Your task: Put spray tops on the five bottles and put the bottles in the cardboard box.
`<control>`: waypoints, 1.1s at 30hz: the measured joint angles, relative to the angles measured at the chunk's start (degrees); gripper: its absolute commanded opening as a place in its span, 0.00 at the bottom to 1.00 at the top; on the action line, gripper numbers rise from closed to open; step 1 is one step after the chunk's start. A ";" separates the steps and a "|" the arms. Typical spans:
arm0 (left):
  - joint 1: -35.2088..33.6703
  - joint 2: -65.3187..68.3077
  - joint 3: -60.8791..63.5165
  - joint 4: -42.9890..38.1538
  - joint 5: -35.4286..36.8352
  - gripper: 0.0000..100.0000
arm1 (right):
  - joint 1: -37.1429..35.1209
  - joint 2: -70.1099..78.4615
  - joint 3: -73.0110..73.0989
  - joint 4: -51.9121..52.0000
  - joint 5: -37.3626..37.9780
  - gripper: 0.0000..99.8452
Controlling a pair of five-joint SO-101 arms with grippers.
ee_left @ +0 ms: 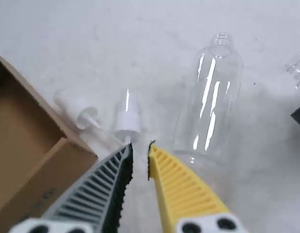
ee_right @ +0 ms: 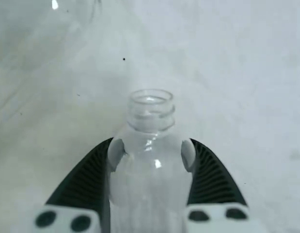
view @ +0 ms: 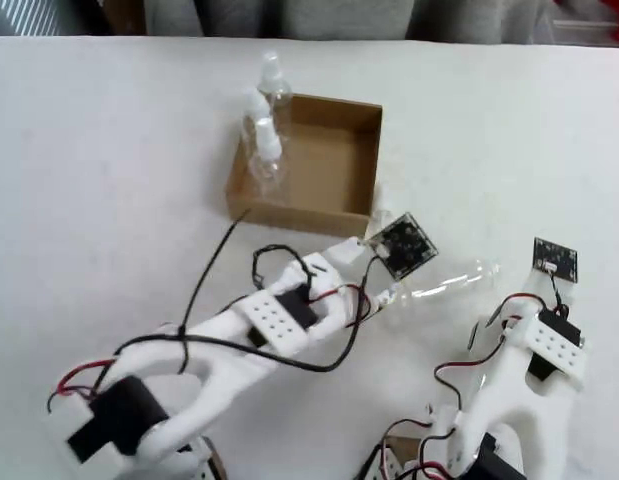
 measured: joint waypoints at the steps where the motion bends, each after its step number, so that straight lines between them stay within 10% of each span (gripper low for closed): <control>1: 0.00 1.85 -2.20 0.44 -0.97 0.09 | -0.35 0.00 0.00 0.00 0.00 0.02; 8: -1.14 12.40 -16.53 8.44 -3.25 0.25 | -0.97 -0.09 1.23 -2.55 0.09 0.02; 33: -4.84 40.62 -52.31 28.84 -5.98 0.24 | -0.97 -0.09 1.23 -2.55 0.09 0.02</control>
